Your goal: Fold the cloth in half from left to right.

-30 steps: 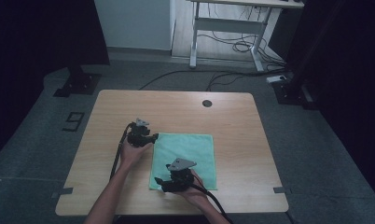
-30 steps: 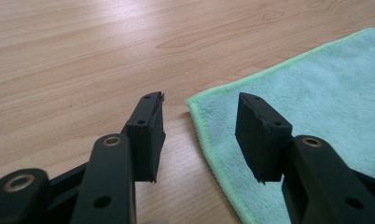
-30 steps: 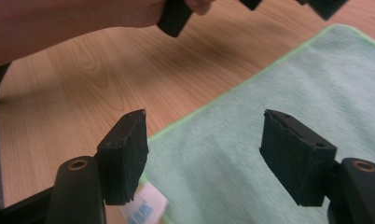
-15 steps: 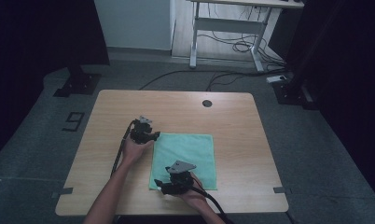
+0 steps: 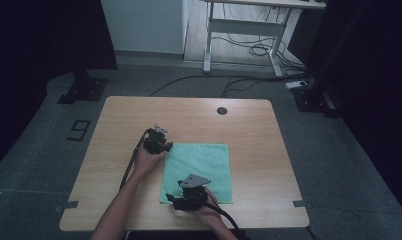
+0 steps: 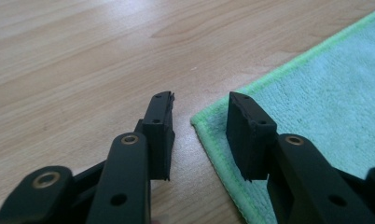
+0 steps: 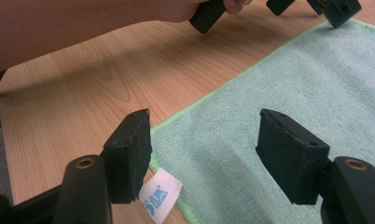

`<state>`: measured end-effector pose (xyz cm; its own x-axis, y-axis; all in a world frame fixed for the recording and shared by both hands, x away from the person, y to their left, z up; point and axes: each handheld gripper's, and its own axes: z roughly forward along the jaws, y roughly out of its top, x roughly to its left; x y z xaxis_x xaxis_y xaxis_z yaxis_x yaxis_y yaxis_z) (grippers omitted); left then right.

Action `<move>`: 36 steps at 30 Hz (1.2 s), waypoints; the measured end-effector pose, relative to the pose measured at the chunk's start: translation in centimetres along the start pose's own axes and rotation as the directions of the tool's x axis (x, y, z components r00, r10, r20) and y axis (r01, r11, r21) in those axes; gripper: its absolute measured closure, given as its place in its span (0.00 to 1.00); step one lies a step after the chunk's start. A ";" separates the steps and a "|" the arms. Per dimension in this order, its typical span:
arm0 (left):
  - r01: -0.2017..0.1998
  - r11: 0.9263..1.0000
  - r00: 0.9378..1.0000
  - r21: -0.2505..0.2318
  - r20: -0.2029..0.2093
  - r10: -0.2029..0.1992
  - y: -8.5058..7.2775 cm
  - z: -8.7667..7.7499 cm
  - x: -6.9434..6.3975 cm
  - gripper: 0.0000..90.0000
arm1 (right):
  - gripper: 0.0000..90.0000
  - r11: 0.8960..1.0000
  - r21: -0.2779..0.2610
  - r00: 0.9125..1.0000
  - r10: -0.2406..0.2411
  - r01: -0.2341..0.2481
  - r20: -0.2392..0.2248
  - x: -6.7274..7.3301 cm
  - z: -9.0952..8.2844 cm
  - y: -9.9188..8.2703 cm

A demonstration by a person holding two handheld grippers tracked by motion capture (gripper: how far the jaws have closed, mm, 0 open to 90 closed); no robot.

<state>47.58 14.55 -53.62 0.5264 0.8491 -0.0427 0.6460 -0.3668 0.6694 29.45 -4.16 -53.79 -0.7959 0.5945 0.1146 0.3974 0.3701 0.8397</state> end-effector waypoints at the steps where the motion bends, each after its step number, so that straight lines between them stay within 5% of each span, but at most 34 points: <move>1: 0.008 1.000 1.000 -0.006 0.016 -0.008 0.0 -0.1 0.1 0.66 | 0.39 1.000 0.000 1.000 0.000 0.000 -0.002 0.1 0.0 0.0; 3: 0.029 0.999 0.999 -0.019 0.040 -0.028 0.1 -0.3 0.1 0.64 | 0.40 1.000 0.002 1.000 -0.003 0.003 -0.002 0.2 0.1 0.1; 9: 0.030 1.000 0.999 0.006 0.024 -0.030 0.0 0.0 0.1 0.66 | 0.40 1.000 0.003 1.000 -0.013 0.013 -0.007 0.6 0.3 0.5; 22: -0.002 1.000 0.999 0.024 0.040 0.001 0.1 -0.3 -0.6 0.95 | 0.48 1.000 0.006 0.999 -0.009 0.009 -0.040 1.0 0.3 0.6; 30: -0.019 1.000 0.999 0.017 0.034 0.019 0.4 -1.1 -1.4 0.96 | 0.59 0.999 0.027 0.995 -0.035 0.037 -0.095 1.8 1.0 0.5; 36: -0.010 1.000 0.999 0.022 0.030 0.010 0.4 -1.2 -1.4 0.96 | 0.60 0.997 0.062 0.995 -0.048 0.053 -0.089 2.2 2.3 0.3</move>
<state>46.43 13.66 -52.36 0.5490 0.8337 -0.0587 0.6526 -0.3838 0.6533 28.85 -1.11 -54.50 -0.8515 0.5101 0.1214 0.3821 0.4451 0.8099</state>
